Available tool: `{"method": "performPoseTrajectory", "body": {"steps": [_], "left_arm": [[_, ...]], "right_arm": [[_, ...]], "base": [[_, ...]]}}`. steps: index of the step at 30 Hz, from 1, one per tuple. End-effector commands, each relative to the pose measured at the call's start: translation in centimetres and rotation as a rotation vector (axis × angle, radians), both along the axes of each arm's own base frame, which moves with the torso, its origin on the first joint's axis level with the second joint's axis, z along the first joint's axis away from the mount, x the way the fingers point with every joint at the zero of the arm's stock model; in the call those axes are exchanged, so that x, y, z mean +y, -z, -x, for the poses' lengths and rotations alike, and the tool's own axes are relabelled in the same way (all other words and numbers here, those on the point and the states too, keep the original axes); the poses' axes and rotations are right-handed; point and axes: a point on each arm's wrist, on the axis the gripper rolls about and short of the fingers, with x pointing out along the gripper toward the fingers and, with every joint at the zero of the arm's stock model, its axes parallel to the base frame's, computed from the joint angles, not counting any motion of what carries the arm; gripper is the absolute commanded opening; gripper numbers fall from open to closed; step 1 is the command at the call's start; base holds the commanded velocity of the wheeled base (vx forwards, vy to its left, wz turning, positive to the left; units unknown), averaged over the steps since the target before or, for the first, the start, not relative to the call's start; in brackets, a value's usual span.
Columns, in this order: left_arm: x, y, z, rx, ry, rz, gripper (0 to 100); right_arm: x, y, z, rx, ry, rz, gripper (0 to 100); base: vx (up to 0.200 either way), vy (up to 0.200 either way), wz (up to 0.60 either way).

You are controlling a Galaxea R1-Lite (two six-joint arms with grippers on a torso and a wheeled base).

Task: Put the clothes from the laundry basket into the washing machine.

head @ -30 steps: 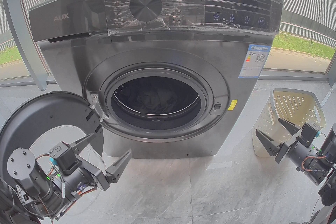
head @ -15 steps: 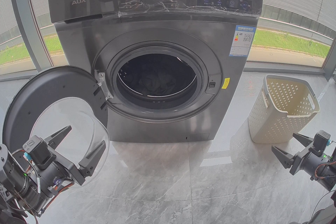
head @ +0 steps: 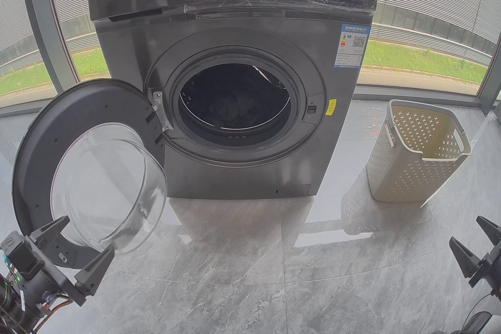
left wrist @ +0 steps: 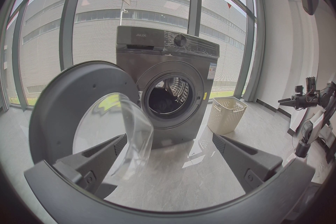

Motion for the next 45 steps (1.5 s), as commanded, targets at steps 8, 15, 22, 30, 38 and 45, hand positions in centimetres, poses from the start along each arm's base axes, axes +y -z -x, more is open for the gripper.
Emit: {"method": "performPoseTrajectory", "body": {"steps": [8, 15, 22, 30, 38, 45], "left_arm": [[4.2, 2.5, 6.2, -0.095, -0.134, 0.060, 100], [4.8, 3.9, 7.6, -0.099, -0.230, 0.059, 100], [4.8, 5.5, 8.5, -0.063, -0.323, 0.008, 100], [4.7, 6.0, 8.6, -0.008, -0.400, -0.001, 100], [4.3, 6.2, 9.1, -0.065, -0.449, -0.044, 100], [4.1, 6.4, 9.5, -0.044, -0.381, -0.057, 100]], "right_arm": [[-1.4, 2.2, 5.6, -0.185, 0.097, -0.039, 100], [-1.4, 3.7, 6.4, -0.158, 0.137, -0.045, 100], [-1.6, 3.1, 6.4, -0.189, 0.209, -0.054, 100], [-1.2, 5.3, 7.2, -0.075, 0.241, 0.005, 100], [-1.2, 5.3, 7.1, -0.084, 0.234, 0.012, 100], [-1.2, 5.4, 7.1, -0.097, 0.225, 0.015, 100]], "base": [[0.000, 0.000, 0.00], [-0.171, 0.000, 0.00], [0.000, 0.000, 0.00], [0.000, 0.000, 0.00], [0.000, 0.000, 0.00], [0.000, 0.000, 0.00]]}}
